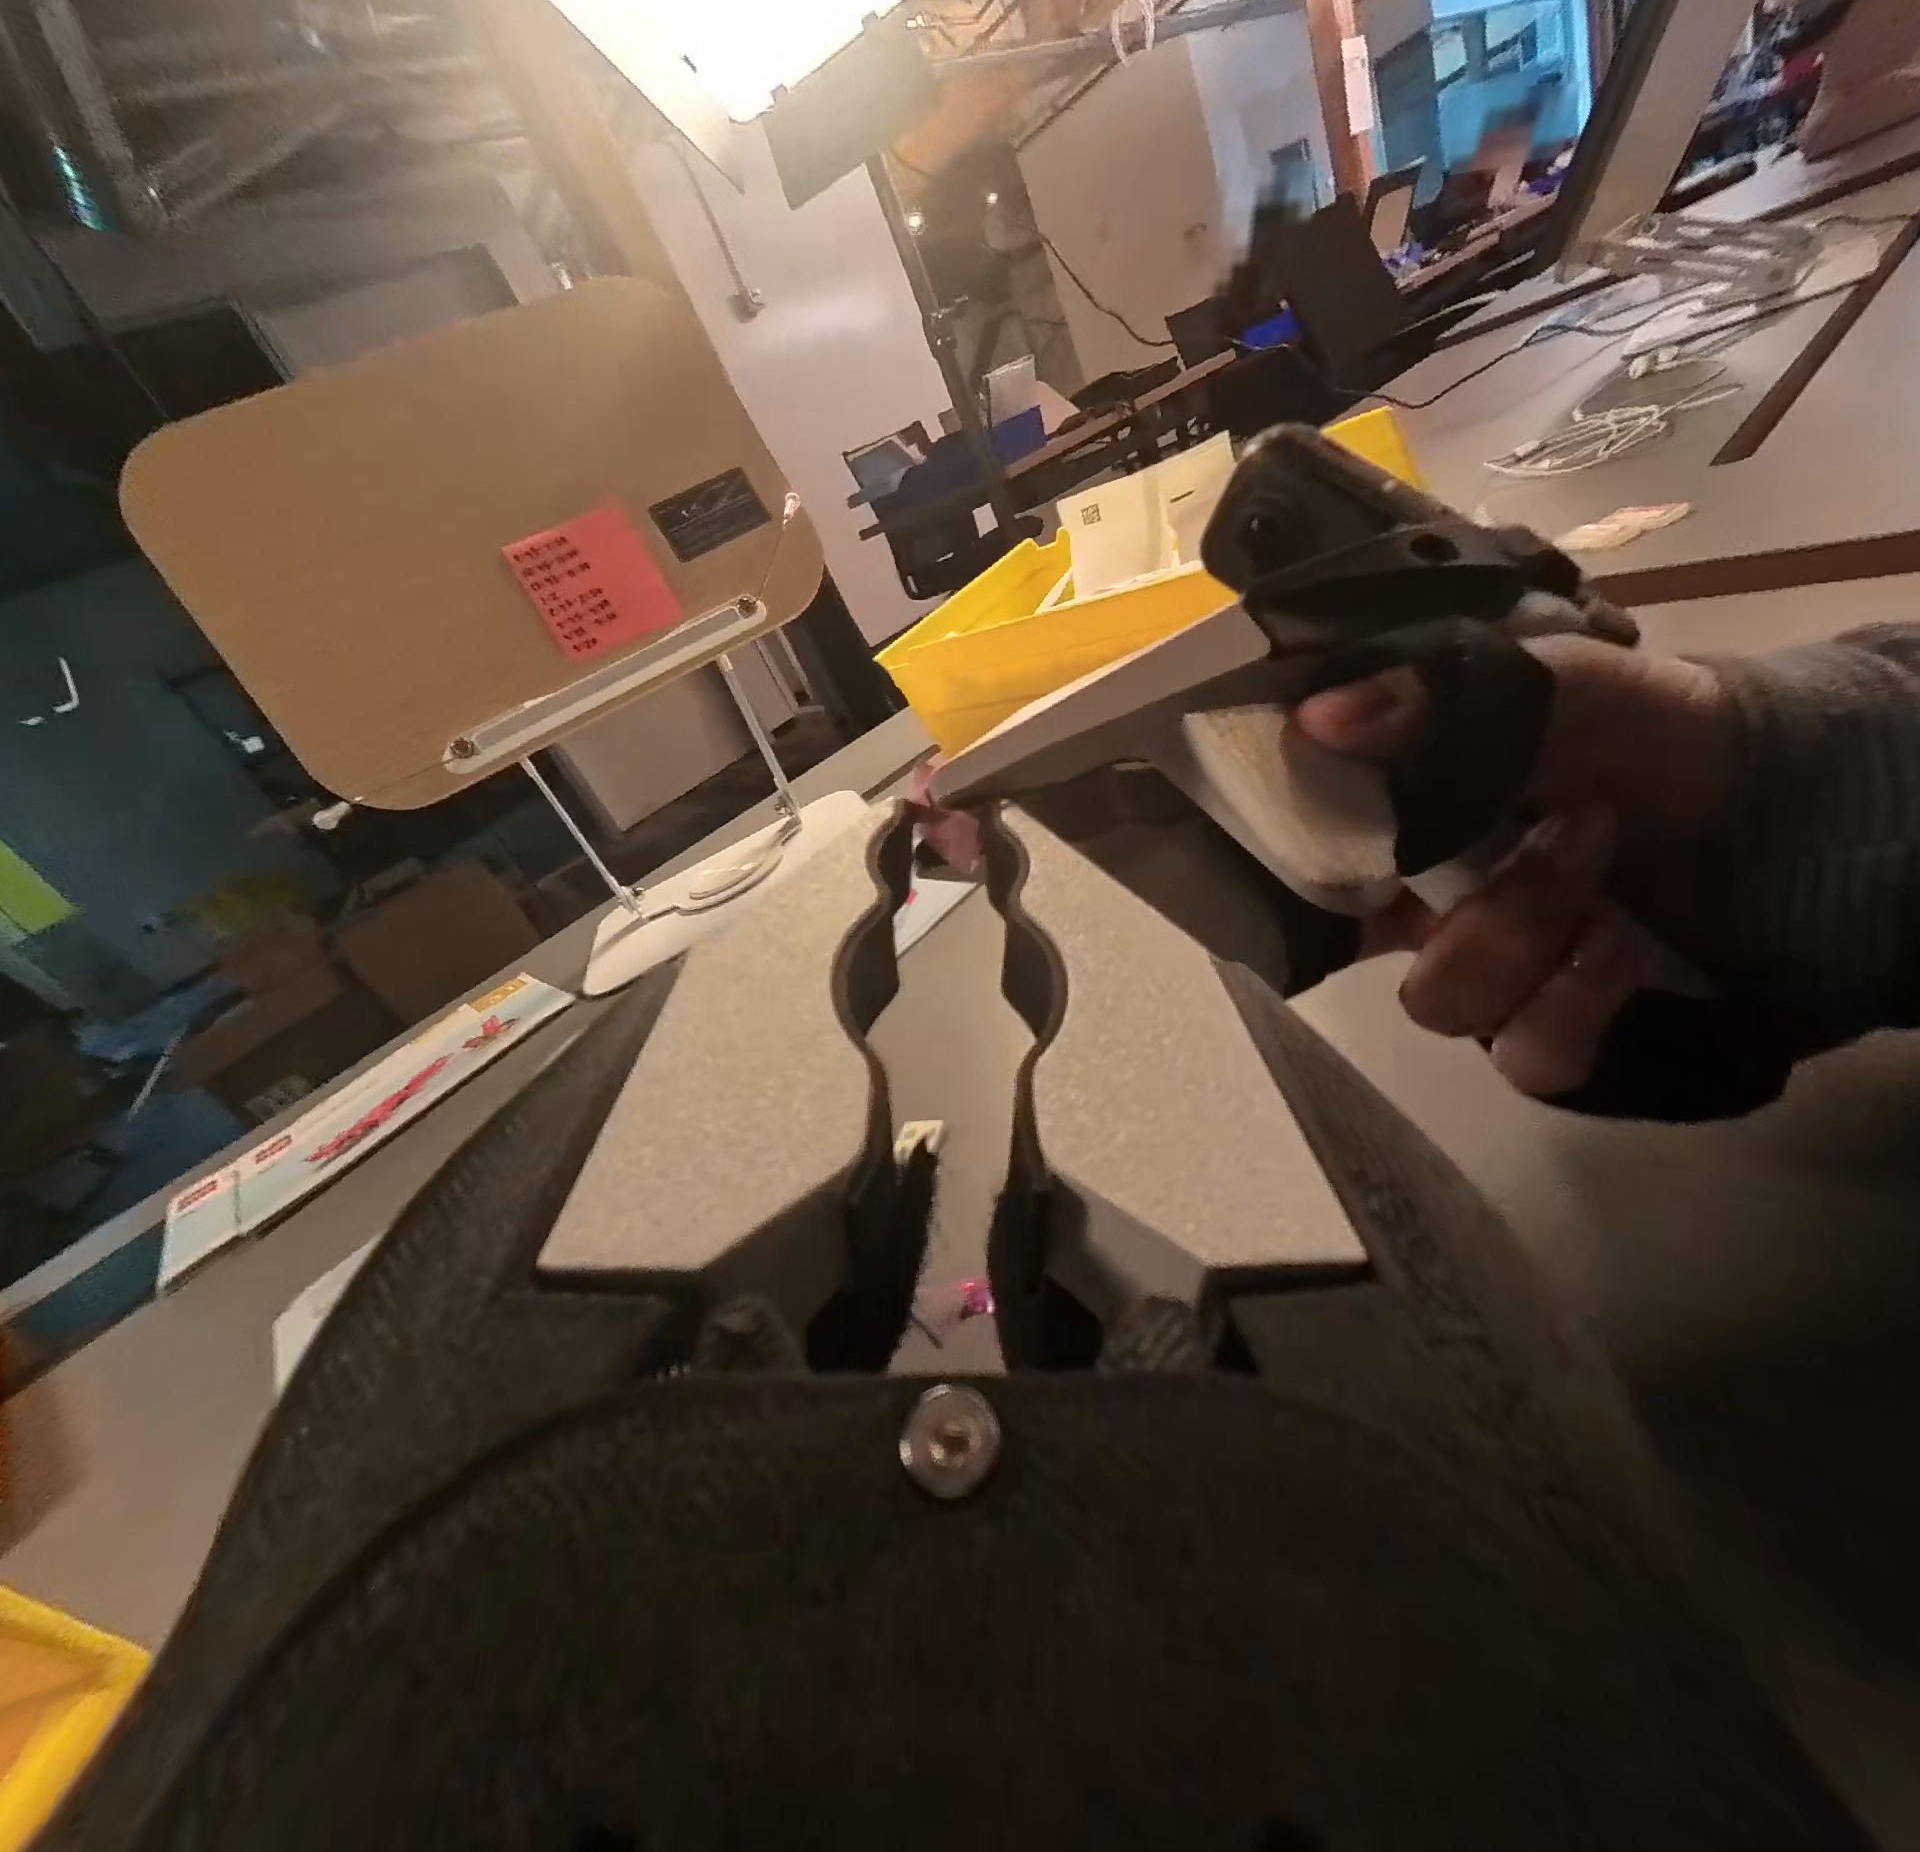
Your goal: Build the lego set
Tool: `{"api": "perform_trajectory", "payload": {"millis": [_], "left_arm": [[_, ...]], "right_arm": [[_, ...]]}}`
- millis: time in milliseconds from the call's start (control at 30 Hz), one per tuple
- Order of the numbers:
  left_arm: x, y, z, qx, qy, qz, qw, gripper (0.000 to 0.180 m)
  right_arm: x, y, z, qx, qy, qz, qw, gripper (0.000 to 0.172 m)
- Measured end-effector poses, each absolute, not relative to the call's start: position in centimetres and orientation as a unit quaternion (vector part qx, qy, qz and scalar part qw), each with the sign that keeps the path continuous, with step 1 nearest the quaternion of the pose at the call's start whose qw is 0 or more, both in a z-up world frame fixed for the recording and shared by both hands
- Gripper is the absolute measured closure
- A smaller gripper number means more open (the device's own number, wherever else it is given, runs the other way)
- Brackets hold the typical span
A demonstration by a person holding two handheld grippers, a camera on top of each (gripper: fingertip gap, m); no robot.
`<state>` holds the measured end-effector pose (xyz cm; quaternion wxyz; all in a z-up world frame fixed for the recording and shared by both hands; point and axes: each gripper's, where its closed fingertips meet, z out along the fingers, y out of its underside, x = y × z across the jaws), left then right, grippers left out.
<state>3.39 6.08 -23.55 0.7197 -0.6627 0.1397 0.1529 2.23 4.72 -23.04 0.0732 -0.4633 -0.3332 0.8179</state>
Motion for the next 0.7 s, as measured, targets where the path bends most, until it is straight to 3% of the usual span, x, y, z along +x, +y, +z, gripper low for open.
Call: {"api": "perform_trajectory", "payload": {"millis": [367,533,700], "left_arm": [[4.6,5.9,-24.4,-0.657,0.204,0.2,0.698,0.168],[4.2,5.0,-23.6,-0.639,0.197,0.177,0.722,0.178],[4.1,4.8,-23.9,-0.629,0.223,0.197,0.718,0.169]], "right_arm": [[3.6,4.4,-23.9,-0.431,-0.459,0.775,0.063,0.157],[3.4,4.7,-23.5,-0.427,-0.448,0.783,0.059,0.157],[3.4,4.8,-24.0,-0.426,-0.459,0.779,0.039,0.157]]}}
